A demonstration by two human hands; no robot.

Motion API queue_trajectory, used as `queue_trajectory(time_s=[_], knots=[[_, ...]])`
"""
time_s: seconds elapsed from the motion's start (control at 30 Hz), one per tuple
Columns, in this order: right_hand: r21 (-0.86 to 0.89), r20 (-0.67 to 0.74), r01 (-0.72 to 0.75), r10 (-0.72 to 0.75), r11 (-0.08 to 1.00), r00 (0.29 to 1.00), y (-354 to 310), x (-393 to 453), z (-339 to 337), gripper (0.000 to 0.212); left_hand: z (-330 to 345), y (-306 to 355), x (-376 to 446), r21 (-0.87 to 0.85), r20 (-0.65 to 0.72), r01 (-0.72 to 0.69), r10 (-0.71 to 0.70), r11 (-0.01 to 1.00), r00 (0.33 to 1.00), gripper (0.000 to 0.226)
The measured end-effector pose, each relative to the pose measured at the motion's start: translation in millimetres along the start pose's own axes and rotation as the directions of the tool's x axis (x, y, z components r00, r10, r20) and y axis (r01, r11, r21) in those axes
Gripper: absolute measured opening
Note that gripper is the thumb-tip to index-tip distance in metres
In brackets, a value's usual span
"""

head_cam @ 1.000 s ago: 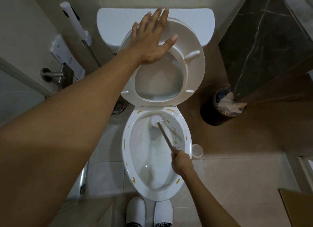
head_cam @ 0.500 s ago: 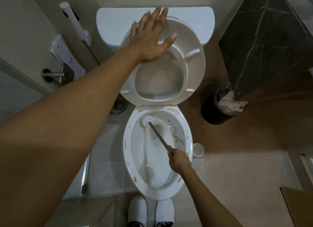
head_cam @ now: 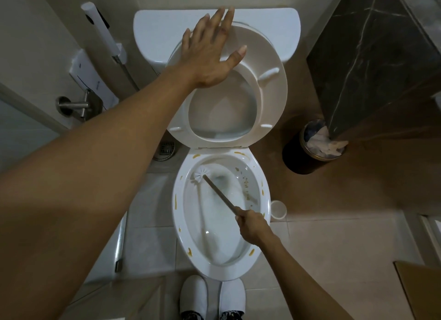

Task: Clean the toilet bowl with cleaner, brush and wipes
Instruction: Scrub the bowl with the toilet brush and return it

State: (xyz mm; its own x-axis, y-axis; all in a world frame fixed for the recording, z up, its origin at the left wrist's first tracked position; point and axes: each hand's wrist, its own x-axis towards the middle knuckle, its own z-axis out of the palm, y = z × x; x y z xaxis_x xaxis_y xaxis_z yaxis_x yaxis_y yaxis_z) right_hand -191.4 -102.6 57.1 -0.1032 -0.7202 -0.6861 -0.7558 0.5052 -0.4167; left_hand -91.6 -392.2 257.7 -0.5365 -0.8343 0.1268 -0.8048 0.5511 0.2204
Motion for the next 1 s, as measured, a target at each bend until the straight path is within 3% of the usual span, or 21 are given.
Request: queue_trajectory(time_s=[0.33, 0.43, 0.57, 0.63, 0.8, 1.0], knots=[[-0.131, 0.264, -0.058, 0.092, 0.990, 0.960, -14.7, -6.7, -40.0, 0.035, -2.4, 0.7, -1.8, -0.007, -0.004, -0.008, 0.008, 1.000, 1.000, 0.075], [-0.194, 0.226, 0.003, 0.042, 0.981, 0.973, -17.0, -7.1, -36.1, 0.038, -1.5, 0.3, -1.8, -0.004, -0.001, -0.011, 0.011, 1.000, 1.000, 0.075], [-0.082, 0.160, -0.070, 0.082, 0.994, 0.984, -14.9, -2.1, -19.4, 0.039, -0.1, -1.0, -0.7, 0.004, -0.009, -0.012, 0.012, 1.000, 1.000, 0.076], [-0.068, 0.207, -0.091, 0.103, 0.994, 0.973, -11.5, -7.0, -24.3, 0.036, -0.5, -1.7, -0.6, 0.004, -0.005, -0.012, 0.012, 1.000, 1.000, 0.077], [-0.307, 0.311, -0.040, 0.140, 0.951, 0.940, -9.8, -2.9, -53.7, 0.034, -0.6, -0.7, -1.5, 0.001, -0.011, -0.012, 0.012, 1.000, 1.000, 0.075], [-0.318, 0.186, 0.036, 0.025, 0.948, 0.982, -30.4, 9.9, -47.4, 0.038, -1.8, -1.0, -0.7, -0.003, 0.000, -0.009, 0.009, 1.000, 1.000, 0.074]])
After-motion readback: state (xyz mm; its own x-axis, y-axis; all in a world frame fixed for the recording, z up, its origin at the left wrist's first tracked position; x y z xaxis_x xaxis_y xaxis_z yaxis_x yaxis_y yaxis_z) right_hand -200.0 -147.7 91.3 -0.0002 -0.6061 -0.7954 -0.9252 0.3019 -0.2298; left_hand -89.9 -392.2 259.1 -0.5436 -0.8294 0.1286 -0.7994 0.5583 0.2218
